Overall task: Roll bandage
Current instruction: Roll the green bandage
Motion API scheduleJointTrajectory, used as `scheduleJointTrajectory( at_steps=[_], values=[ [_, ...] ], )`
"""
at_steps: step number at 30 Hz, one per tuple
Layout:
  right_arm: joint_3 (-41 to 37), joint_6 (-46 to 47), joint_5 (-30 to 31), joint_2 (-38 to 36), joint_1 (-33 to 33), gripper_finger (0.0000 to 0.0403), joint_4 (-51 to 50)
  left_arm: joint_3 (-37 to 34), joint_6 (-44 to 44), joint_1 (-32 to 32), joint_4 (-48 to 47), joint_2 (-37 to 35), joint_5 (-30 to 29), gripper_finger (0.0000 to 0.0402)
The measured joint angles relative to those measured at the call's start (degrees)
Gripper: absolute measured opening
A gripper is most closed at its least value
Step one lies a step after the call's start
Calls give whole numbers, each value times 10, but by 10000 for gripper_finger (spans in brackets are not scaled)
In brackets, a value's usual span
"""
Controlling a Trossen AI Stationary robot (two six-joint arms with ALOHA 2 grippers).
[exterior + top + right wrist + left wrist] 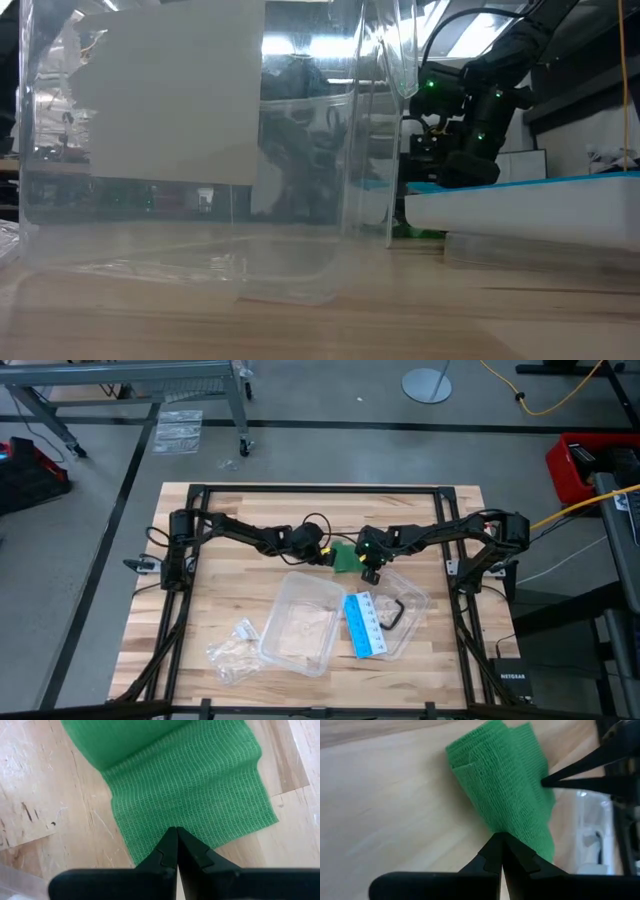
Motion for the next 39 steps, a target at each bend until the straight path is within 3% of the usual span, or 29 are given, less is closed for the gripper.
scheduleJointTrajectory(
  at_steps=[12,22,27,32,39],
  values=[
    [0,0,0,0,0,7,0,31,40,24,44,2,3,1],
    [-3,0,44,-47,0,7,-14,55,92,43,46,0,71,1],
    [-2,0,52,-74,0,7,-9,55,194,45,66,-12,74,1],
    [-1,-3,49,-87,0,7,-7,55,375,44,96,-18,117,1],
    [-1,-15,40,-89,0,7,-9,63,484,42,110,-23,132,2]
  ],
)
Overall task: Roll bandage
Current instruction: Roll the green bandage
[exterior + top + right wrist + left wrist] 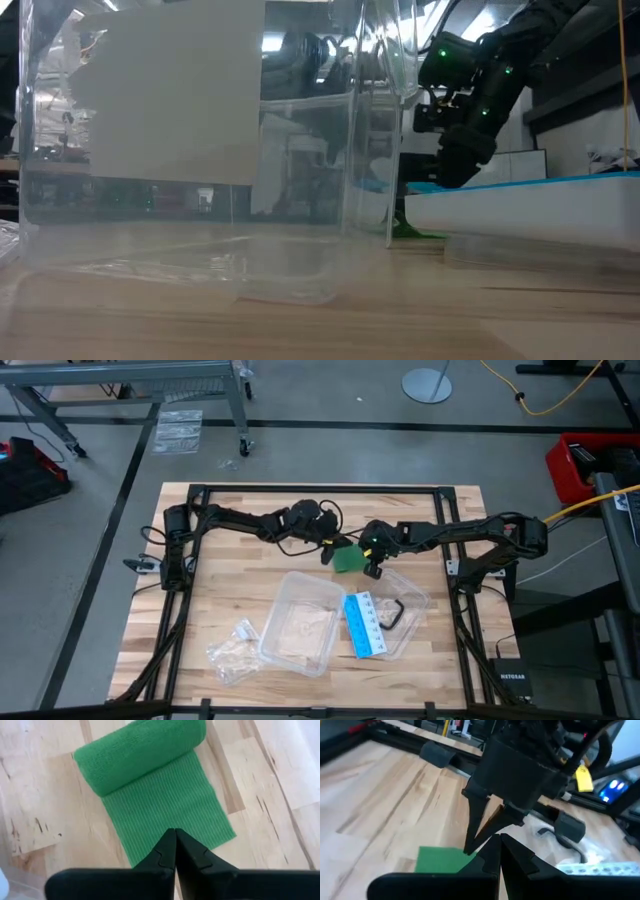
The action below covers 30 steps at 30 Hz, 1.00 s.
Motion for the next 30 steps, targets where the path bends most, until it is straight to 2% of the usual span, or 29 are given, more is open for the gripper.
scheduleJointTrajectory(
  at_steps=[4,11,15,22,30],
  values=[
    [0,0,0,0,0,7,-4,16,23,1,-11,-1,-1,22],
    [59,-2,2,0,0,8,-129,46,84,0,-11,-1,-21,122],
    [107,-2,38,-1,0,8,-200,53,124,5,-8,-2,-23,165],
    [149,-2,76,-47,0,8,-259,53,213,13,-39,-3,-22,180],
    [149,13,77,-130,0,8,-292,59,354,-1,-162,-8,-21,180]
  ],
)
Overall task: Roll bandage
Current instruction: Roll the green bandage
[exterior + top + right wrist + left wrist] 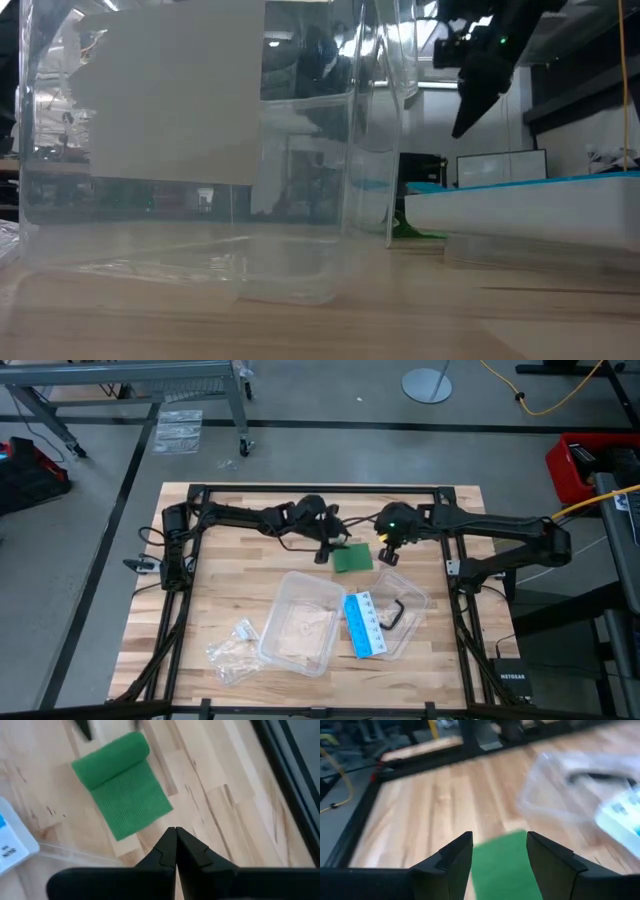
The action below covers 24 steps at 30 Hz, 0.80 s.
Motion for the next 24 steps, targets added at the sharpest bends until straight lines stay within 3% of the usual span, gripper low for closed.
scheduleJointTrajectory(
  at_steps=[15,24],
  values=[
    [0,23,9,-41,0,8,-4,87,212,-26,-260,0,-31,180],
    [0,23,9,-41,0,8,-3,90,379,-30,-314,0,-71,180]
  ],
)
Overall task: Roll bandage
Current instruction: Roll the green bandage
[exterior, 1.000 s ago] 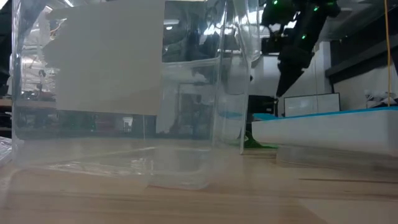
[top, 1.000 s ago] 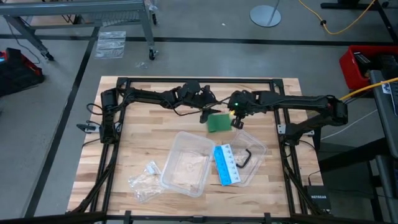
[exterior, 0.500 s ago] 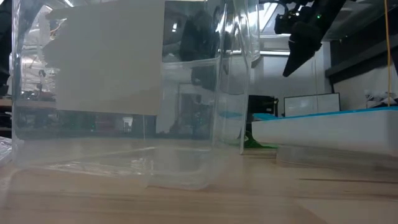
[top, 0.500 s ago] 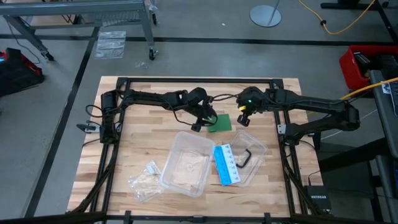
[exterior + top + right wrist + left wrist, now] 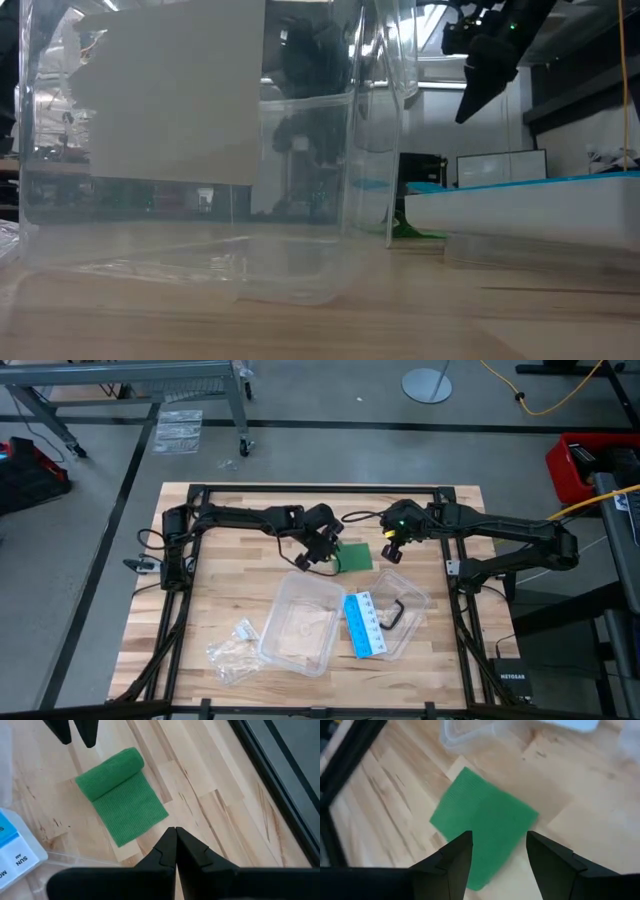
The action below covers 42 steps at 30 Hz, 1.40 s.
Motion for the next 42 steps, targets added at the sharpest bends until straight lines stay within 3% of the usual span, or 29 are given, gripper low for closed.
scheduleJointTrajectory(
  at_steps=[7,15,42],
  values=[
    [0,0,0,0,0,8,1,0,101,-5,10,16,-35,180],
    [0,0,0,0,0,8,2,-1,181,-26,77,64,-153,180],
    [0,-1,0,0,0,8,0,0,259,-44,78,96,-151,180]
  ],
)
